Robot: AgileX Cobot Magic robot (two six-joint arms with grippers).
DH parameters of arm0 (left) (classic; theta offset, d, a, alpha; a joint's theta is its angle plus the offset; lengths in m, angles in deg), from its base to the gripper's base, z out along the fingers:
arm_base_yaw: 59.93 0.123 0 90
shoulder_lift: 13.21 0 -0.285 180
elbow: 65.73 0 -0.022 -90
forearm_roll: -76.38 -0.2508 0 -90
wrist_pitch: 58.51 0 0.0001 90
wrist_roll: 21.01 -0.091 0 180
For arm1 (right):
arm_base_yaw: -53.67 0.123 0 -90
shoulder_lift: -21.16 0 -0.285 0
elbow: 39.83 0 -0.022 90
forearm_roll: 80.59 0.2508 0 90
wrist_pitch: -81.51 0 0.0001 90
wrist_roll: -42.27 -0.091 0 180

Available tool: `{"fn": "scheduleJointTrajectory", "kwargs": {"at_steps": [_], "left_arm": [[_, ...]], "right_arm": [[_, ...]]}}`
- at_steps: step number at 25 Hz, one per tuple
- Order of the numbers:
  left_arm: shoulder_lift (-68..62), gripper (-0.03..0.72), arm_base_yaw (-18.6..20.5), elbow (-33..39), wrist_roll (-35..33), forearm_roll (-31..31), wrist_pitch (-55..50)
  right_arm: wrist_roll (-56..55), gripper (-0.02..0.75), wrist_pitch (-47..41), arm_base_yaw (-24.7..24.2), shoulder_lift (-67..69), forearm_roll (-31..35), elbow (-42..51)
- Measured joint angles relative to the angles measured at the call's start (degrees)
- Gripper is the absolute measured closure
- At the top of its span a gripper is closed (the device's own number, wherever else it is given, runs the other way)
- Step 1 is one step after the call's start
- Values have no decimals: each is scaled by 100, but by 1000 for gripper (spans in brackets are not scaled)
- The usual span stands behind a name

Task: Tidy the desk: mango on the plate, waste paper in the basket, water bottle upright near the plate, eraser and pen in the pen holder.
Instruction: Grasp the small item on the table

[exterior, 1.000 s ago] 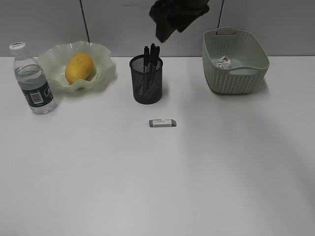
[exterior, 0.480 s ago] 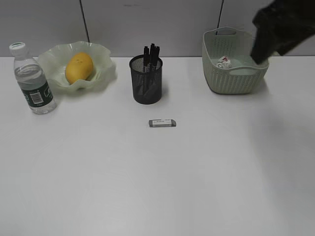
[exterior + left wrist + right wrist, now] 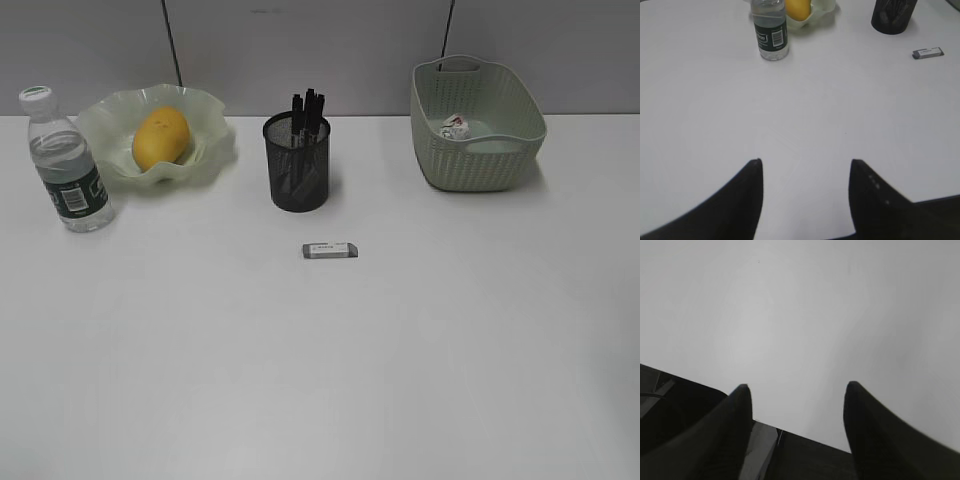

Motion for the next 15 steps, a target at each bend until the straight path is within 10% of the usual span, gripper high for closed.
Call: {"fn": "scheduleJointTrajectory", "kwargs": {"at_steps": [15], "left_arm": [[0,270,0,0,0,93,5]], "right_arm": [[-281,176,222,0,-4305,-35,2021]]}}
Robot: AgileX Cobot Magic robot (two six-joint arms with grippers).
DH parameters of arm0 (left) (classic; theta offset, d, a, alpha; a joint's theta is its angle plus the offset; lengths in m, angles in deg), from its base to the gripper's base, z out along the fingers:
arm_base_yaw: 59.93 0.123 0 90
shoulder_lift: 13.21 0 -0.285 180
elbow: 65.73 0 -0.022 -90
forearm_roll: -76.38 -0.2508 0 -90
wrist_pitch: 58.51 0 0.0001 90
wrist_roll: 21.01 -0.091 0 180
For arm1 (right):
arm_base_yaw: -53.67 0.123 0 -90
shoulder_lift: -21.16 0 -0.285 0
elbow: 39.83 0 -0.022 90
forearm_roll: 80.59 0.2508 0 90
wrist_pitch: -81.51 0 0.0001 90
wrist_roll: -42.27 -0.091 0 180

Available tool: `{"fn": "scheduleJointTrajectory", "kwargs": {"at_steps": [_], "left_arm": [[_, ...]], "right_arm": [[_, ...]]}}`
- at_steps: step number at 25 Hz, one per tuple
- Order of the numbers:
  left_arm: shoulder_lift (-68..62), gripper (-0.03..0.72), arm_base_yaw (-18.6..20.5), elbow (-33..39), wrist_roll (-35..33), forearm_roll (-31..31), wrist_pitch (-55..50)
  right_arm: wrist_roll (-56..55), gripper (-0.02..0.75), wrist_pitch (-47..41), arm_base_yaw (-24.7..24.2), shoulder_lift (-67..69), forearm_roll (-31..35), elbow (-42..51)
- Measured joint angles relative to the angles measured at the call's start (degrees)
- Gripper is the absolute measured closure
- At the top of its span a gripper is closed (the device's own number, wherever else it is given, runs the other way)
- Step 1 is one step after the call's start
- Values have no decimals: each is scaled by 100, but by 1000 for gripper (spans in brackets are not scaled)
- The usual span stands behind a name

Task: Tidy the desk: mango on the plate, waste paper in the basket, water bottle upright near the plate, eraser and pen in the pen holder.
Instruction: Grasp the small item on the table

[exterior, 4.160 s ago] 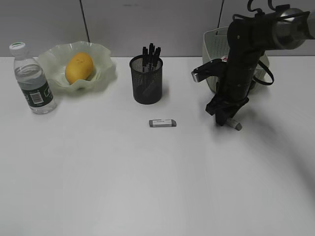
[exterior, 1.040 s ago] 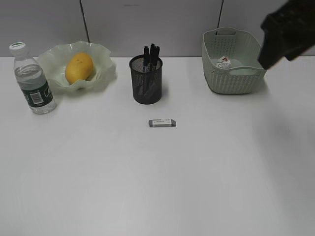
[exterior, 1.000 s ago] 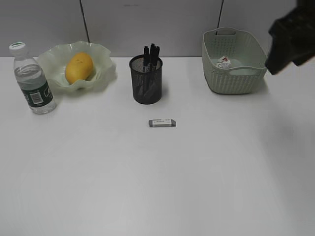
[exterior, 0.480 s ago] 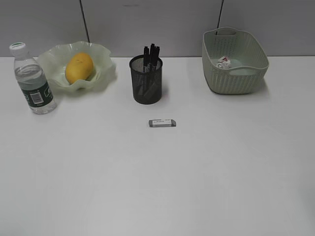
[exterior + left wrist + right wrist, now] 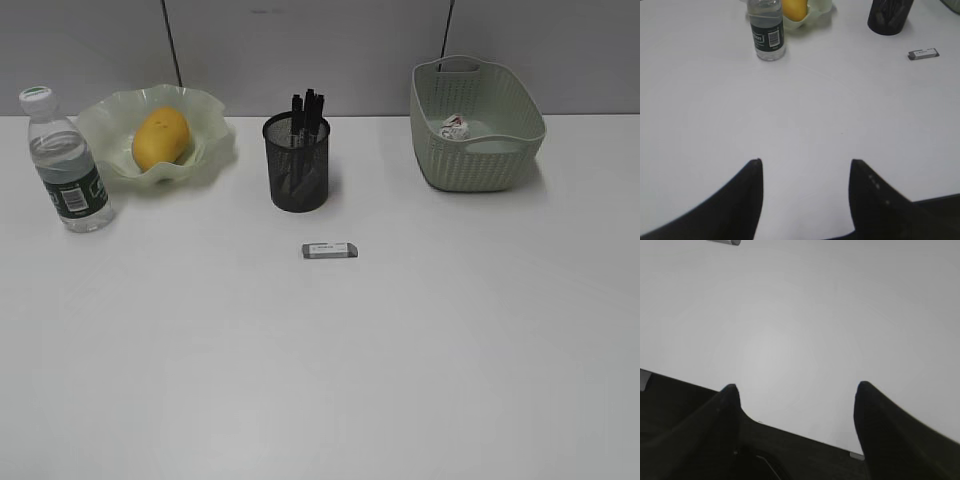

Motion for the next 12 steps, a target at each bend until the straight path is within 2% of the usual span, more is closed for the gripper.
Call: {"fn": "scheduleJointTrajectory", "kwargs": {"at_steps": [5,12], "left_arm": [[0,270,0,0,0,128,11],[-623,270,0,-144,-54,210,364]], "right_arm": [[-6,177,-7,0,-960,-7,389],[-6,177,5,0,-1195,-87,722]]}}
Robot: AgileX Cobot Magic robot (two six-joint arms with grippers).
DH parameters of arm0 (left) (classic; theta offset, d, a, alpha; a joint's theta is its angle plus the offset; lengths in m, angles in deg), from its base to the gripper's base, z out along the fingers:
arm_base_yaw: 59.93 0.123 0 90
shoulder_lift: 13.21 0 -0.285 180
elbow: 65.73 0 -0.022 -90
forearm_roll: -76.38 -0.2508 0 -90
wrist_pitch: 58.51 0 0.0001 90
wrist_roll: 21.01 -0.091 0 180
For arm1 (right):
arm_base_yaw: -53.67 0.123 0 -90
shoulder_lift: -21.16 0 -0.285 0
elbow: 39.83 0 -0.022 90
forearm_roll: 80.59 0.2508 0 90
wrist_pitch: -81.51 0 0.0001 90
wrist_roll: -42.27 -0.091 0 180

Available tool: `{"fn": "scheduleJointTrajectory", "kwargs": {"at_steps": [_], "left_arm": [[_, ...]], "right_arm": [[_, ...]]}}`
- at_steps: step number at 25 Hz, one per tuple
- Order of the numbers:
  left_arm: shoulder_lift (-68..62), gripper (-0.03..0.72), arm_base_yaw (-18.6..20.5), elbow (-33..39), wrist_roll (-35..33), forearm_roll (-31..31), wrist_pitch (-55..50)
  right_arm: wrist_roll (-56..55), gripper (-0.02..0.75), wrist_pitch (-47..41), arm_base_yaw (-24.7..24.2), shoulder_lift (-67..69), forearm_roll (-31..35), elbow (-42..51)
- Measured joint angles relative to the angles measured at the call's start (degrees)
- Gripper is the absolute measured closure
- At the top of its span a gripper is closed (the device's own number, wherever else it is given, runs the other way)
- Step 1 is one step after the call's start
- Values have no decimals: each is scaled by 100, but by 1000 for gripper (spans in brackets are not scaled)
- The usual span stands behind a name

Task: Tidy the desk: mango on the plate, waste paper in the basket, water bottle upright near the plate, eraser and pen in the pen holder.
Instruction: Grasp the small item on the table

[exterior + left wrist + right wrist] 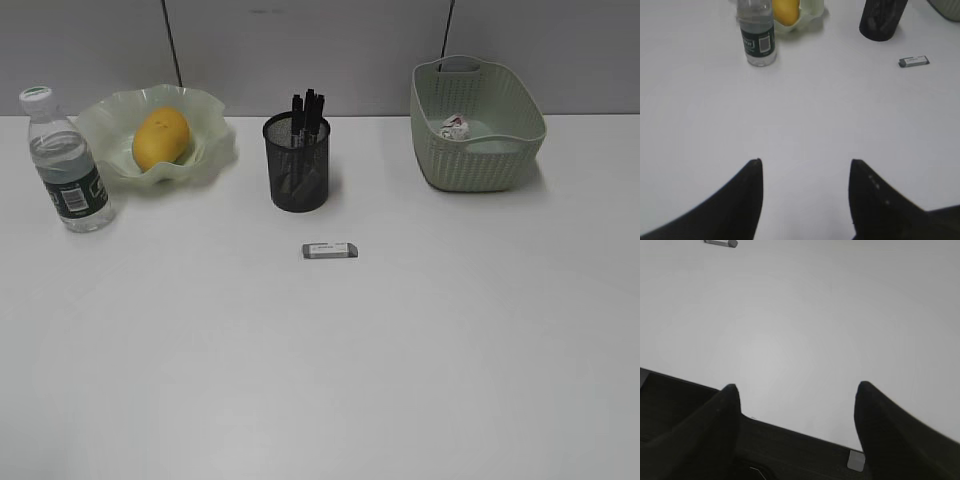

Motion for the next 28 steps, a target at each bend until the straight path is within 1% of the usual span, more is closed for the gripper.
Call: {"fn": "scheduleJointTrajectory", "kwargs": {"at_steps": [5,7,9,13,15,18,20,24,28], "left_arm": [[-1109,270,0,-228,-472,276,934],[-1609,270,0,-295,-714,567,1389],[-2165,270,0,-408,-1097,999,1718],[-3602,270,-98,-887,-2091,1810,1914],[-4272,270,-255,-1211,-2432,1941,1945],[-5109,270,-551,-1717,-2665,2005,1957],[-5742,270,-817,-2149,-2831,2010,1950],[-6901,239,-1359,-3098,-2930,1962,1779],[-8042,217,-1743,-4153,-2950,1810,1357]], "right_arm": [[-5,179,36,0,0,-33,52],[-19,188,36,0,0,-45,52],[-45,196,43,0,0,-76,52],[-185,201,56,0,0,-180,52],[-185,202,61,0,0,-191,52],[-185,205,61,0,0,-204,52],[-185,204,61,0,0,-209,52],[-185,206,61,0,0,-215,52],[-185,206,62,0,0,-226,52]]}}
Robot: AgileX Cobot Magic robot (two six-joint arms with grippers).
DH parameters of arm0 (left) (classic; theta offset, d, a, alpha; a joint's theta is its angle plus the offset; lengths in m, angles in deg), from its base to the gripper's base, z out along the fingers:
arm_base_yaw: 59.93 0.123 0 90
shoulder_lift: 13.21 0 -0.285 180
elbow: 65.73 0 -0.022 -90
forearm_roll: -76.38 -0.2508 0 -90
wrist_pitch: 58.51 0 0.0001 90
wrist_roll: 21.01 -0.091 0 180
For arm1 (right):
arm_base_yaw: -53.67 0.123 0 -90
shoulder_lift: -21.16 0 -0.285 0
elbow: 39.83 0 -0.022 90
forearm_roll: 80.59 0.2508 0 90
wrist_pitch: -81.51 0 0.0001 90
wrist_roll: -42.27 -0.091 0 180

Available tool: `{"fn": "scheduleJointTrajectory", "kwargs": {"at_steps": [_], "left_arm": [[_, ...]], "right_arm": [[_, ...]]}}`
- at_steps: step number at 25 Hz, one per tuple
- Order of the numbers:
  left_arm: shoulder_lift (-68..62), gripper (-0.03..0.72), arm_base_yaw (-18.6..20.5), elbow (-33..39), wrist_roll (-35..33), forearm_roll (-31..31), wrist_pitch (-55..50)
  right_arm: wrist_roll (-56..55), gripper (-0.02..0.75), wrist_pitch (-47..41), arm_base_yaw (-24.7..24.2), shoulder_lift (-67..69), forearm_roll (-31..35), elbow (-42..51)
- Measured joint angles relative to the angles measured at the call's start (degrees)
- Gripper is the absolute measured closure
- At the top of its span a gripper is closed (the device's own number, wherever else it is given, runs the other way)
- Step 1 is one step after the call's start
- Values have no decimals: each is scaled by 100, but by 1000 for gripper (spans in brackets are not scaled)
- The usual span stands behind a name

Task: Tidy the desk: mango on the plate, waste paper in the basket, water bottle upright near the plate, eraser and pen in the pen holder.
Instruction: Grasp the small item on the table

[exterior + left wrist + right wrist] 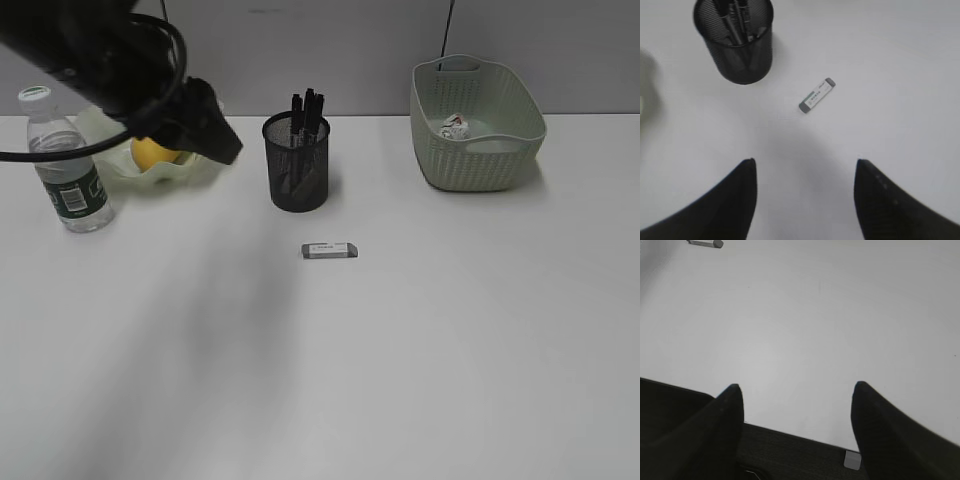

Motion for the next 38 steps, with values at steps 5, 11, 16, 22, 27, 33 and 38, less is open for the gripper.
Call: {"fn": "scheduleJointTrajectory", "kwargs": {"at_steps": [5,11,16,22,27,33,38], "left_arm": [[-1256,213,-456,-1284,-27,-523,-722],[-2453,214,-881,-2561,-176,-849,-1324],[-3231,214,-1075,-3329,-286,-1066,-1532],[-3897,235,-1157,-3855,-457,-1258,-1531],[-4193,251,-1157,-4010,-561,-1535,-1455],[-4386,254,-1157,-4034,-715,-1592,-1375],[-4482,270,-1157,-4040,-801,-1592,-1286]], "right_arm": [[0,206,0,0,0,0,0],[0,206,16,0,0,0,0],[0,207,16,0,0,0,0],[-31,207,16,0,0,0,0],[-31,207,16,0,0,0,0],[-35,207,16,-6,0,0,0],[-37,207,16,-6,0,0,0]]}}
